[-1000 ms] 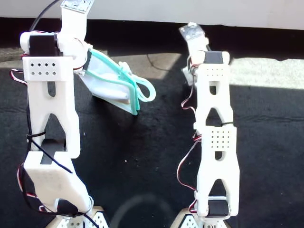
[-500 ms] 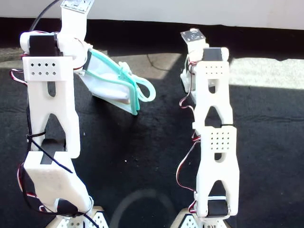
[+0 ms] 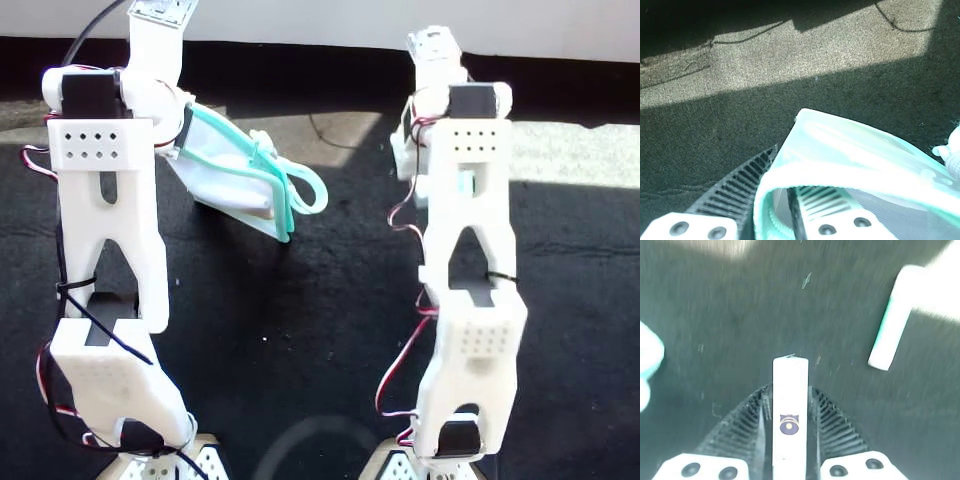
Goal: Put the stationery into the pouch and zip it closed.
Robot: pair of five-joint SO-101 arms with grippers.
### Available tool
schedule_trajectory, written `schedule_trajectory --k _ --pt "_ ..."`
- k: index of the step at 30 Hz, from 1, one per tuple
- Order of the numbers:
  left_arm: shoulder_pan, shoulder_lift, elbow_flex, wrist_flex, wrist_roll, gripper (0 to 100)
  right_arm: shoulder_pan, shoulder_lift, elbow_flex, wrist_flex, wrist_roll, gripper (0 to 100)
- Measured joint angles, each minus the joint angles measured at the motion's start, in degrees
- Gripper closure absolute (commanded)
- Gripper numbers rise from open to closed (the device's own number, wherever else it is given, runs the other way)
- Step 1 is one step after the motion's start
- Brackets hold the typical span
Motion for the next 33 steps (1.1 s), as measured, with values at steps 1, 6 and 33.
schedule_trajectory --k 1,6,33 --pt "0.0 0.0 0.0 0.0 0.0 99 -0.35 -1.67 3.96 -0.09 0.0 99.2" --pt "0.0 0.0 0.0 0.0 0.0 99 -0.53 -8.79 23.38 -7.65 -0.09 99.2" --pt "0.0 0.0 0.0 0.0 -0.09 99 -1.49 -18.64 64.18 -33.14 0.0 82.8"
